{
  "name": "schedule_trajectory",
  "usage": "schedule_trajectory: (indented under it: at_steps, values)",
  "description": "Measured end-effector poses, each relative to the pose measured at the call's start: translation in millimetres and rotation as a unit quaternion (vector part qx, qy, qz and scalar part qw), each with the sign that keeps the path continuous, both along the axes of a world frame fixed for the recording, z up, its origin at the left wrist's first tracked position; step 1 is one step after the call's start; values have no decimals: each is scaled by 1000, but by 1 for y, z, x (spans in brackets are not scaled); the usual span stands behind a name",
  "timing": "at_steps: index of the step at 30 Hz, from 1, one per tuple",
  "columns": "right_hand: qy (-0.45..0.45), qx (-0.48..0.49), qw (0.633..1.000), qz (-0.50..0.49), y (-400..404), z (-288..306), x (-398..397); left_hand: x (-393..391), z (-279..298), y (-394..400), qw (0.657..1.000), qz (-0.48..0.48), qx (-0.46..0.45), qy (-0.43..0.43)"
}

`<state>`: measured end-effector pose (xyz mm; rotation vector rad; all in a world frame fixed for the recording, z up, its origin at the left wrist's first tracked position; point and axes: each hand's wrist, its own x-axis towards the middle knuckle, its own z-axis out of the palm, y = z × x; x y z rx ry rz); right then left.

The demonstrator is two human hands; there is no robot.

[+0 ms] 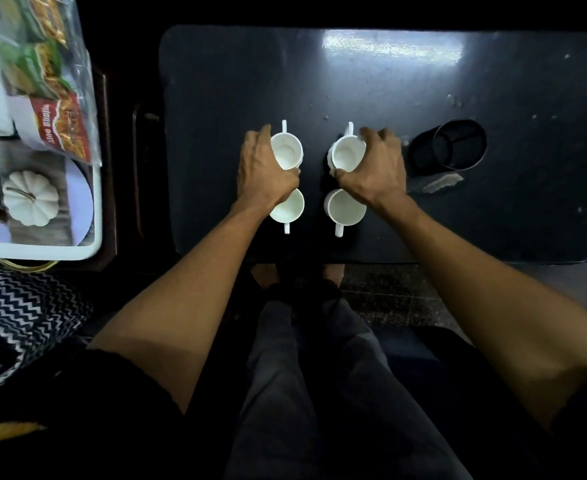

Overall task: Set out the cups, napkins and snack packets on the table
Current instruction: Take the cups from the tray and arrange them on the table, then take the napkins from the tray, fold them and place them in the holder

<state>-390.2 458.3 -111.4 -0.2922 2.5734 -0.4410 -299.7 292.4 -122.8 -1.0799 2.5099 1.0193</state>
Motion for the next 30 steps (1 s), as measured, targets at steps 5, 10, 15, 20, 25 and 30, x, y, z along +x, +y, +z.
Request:
schedule_trajectory:
  at_steps: [5,10,15,20,25,30]
  values:
    - [88,-32,993,71,-30,28,10,24,12,-22,998,38,9,51]
    - [75,-87,982,152,-106,47,28,60,31,-67,987,97,-22,127]
    - [54,-113,960,249,-213,62,65,100,50,-133,961,187,-64,193]
    - [54,-152,936,312,-315,75,112,144,61,-198,929,260,-119,234]
    - [52,-137,916,372,-393,64,143,181,50,-255,921,322,-68,209]
    - [63,-126,879,456,-448,50,160,195,29,-309,882,441,44,163]
